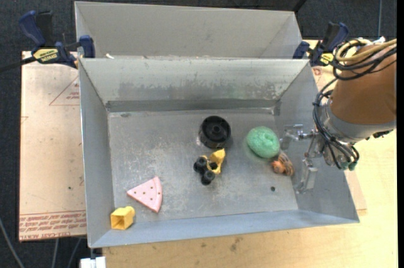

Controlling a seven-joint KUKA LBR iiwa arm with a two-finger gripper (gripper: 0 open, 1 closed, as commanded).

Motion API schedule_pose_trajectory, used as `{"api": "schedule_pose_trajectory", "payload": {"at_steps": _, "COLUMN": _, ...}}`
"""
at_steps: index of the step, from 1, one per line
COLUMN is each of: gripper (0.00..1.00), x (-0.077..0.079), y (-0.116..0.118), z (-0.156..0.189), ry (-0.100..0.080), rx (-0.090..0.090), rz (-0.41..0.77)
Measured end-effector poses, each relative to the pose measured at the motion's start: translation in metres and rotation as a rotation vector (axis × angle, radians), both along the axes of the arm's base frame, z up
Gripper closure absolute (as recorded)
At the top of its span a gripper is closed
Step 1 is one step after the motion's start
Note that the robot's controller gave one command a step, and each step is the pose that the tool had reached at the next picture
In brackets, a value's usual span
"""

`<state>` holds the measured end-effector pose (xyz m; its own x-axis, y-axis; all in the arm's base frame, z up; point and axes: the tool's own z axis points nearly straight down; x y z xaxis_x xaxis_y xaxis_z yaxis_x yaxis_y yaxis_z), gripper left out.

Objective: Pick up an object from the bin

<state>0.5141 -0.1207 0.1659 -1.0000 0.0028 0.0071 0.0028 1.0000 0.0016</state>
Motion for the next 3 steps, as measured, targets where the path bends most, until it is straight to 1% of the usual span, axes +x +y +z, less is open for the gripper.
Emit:
{"api": "schedule_pose_trajectory", "payload": {"at_steps": 1, "gripper": 0.0, "x": 0.002, "y": 0.001, "z": 0.004, "ry": -0.008, "rx": -0.001, "rz": 0.003}}
{"api": "schedule_pose_trajectory", "payload": {"at_steps": 2, "gripper": 0.0, "x": 0.009, "y": -0.012, "z": -0.019, "ry": -0.012, "rx": -0.001, "rz": -0.079}}
{"api": "schedule_pose_trajectory", "payload": {"at_steps": 3, "gripper": 0.0, "x": 0.007, "y": -0.028, "z": -0.066, "ry": -0.007, "rx": -0.001, "rz": -0.095}}
